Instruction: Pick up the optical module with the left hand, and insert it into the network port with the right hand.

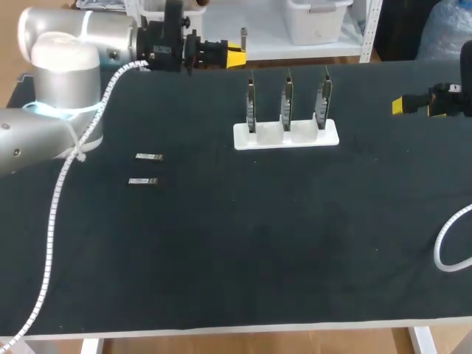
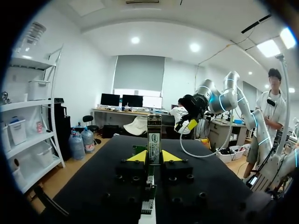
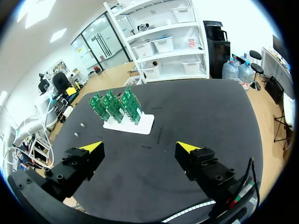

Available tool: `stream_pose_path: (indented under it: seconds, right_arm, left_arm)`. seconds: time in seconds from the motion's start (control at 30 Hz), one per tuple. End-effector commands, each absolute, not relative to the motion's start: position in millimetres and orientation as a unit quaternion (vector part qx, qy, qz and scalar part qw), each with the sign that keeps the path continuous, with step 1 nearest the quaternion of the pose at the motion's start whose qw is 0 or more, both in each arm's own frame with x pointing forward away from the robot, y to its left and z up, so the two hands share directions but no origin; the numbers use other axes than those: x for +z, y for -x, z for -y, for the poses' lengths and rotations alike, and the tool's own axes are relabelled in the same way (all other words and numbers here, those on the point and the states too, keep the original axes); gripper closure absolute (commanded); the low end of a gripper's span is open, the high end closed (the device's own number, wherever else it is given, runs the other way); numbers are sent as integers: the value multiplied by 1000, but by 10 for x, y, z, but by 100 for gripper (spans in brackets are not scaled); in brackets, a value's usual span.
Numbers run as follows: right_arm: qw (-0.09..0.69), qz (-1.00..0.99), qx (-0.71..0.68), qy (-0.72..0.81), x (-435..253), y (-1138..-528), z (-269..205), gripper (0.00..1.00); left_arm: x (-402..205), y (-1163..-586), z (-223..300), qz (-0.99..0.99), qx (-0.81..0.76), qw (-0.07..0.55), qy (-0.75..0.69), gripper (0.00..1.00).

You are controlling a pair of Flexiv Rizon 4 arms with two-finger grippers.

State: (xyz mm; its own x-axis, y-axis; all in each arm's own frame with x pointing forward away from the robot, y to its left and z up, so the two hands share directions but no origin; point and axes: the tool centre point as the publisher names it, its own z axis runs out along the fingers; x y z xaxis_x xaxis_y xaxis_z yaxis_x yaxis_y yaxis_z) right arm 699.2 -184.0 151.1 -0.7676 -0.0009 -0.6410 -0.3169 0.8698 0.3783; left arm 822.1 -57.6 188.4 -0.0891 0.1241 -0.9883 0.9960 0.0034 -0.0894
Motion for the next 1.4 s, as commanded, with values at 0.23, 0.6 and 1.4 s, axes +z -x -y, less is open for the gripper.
stream_pose_path:
  seconds: [0.23,0.6,1.4]
  right_arm:
    - [330,-909,240,87,1513,-6988,1840,0]
    - [330,-909,240,87,1513,-6988,1840,0]
    - [330,-909,240,87,1513,-6988,1840,0]
  left_arm:
    - [1893,-8298,658,-550,-498,436,-510,100]
    - [1871,-8309,704,-561,-494,429,-507,100]
    - [1826,-8340,739,-567,-491,432,-501,100]
